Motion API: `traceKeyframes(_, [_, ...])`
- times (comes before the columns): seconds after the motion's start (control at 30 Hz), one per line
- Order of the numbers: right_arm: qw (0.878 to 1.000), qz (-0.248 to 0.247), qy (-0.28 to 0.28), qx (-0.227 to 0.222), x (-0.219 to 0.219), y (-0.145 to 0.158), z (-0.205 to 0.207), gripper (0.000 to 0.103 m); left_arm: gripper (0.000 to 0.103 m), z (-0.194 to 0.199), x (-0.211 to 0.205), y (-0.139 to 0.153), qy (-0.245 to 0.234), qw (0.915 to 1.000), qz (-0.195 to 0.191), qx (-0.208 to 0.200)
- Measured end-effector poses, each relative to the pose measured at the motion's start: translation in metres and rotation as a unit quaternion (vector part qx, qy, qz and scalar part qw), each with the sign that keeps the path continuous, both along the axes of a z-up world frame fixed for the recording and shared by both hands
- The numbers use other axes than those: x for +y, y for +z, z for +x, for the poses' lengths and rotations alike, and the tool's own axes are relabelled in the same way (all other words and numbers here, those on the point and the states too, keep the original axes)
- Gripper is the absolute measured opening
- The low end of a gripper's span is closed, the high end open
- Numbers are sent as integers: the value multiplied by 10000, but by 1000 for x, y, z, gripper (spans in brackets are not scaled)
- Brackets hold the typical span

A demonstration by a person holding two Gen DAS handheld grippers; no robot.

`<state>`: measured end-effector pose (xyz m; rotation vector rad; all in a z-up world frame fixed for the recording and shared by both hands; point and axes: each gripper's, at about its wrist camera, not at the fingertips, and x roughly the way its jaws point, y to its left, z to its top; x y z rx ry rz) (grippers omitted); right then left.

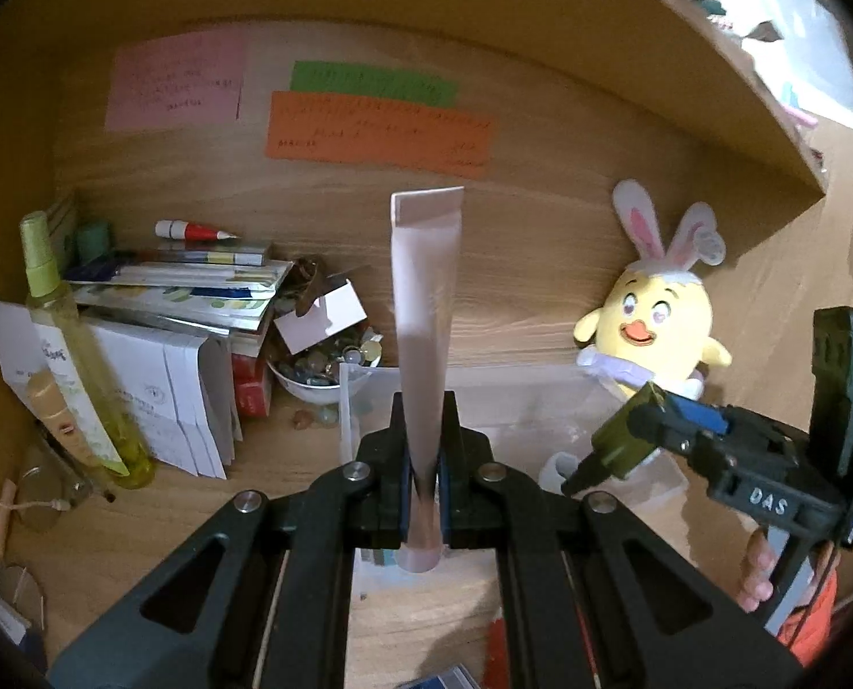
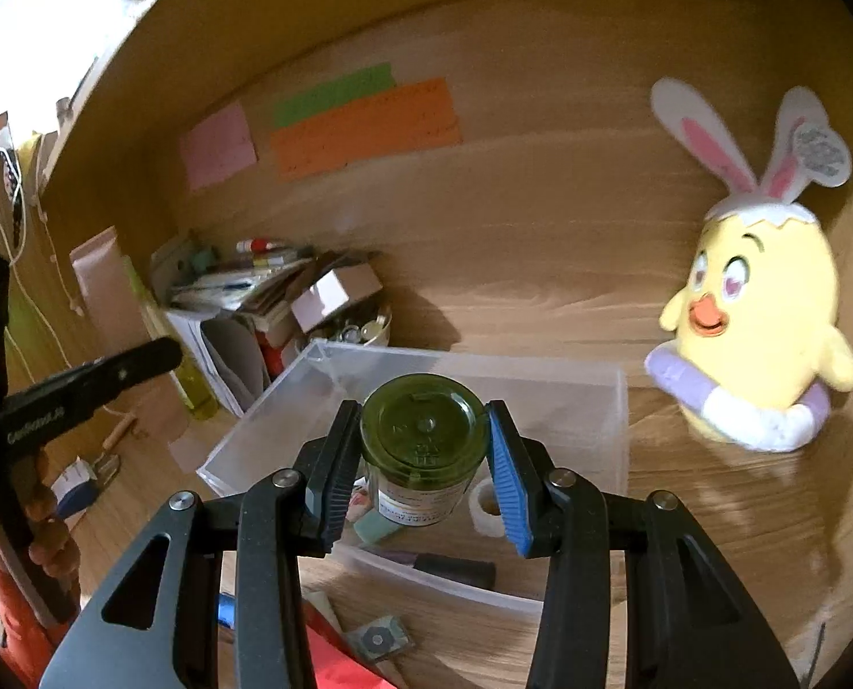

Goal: Organize objects
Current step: 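Lift and carry the jar and pink tube over the clear box, then open the right gripper to drop the jar while the left gripper releases the tube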

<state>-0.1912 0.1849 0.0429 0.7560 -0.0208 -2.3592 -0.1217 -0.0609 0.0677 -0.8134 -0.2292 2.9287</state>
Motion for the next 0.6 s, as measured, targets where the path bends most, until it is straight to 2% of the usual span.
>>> traceKeyframes(0.33, [9990,89,105,-427,-11,-29,-14,39,6,-35,5,-31,-94,9987,-67,-487])
traceKeyframes(0.6, [9976,197,-135,-652,-4,-40,-29,39,6,-44,16,-44,16,9972,-449,-600])
